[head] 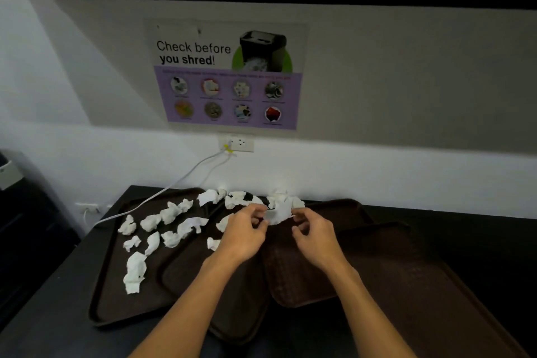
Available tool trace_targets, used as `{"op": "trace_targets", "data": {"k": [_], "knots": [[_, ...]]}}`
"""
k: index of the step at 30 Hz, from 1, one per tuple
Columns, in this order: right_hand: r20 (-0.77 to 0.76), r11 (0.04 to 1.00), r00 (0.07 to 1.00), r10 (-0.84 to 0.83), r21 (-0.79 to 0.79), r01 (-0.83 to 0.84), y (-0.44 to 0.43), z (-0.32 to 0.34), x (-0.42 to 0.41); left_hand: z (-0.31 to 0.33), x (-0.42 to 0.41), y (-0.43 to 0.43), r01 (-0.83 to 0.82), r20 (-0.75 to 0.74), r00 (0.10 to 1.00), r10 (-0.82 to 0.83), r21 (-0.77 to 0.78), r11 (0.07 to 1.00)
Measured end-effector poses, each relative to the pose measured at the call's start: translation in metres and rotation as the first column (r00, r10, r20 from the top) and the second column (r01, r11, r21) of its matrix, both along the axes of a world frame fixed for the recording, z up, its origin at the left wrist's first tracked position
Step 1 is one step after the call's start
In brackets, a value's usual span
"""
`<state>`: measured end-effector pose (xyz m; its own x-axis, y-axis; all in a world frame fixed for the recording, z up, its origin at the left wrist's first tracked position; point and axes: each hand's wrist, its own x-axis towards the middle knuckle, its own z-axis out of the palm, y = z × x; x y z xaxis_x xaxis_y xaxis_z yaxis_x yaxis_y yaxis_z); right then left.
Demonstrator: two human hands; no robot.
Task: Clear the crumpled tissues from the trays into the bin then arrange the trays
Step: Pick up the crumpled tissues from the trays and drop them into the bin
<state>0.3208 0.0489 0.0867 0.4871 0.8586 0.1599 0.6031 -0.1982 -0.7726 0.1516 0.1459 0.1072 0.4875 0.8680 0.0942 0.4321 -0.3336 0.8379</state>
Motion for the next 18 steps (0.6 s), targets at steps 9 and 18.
{"op": "trace_targets", "data": {"k": [9,18], "knots": [[-0.064,0.978,0.997,-0.046,-0.208,0.032,0.06,-0.047,0.07,-0.028,0.035,0.031,-0.041,-0.082,0.996,0.038,-0.036,0.999],[0.106,0.966,0.982,0.158,-0.222,-0.131,0.119,-0.077,0.109,-0.037,0.051,0.061,-0.093,-0.113,0.99,0.088,-0.039,0.995]]}}
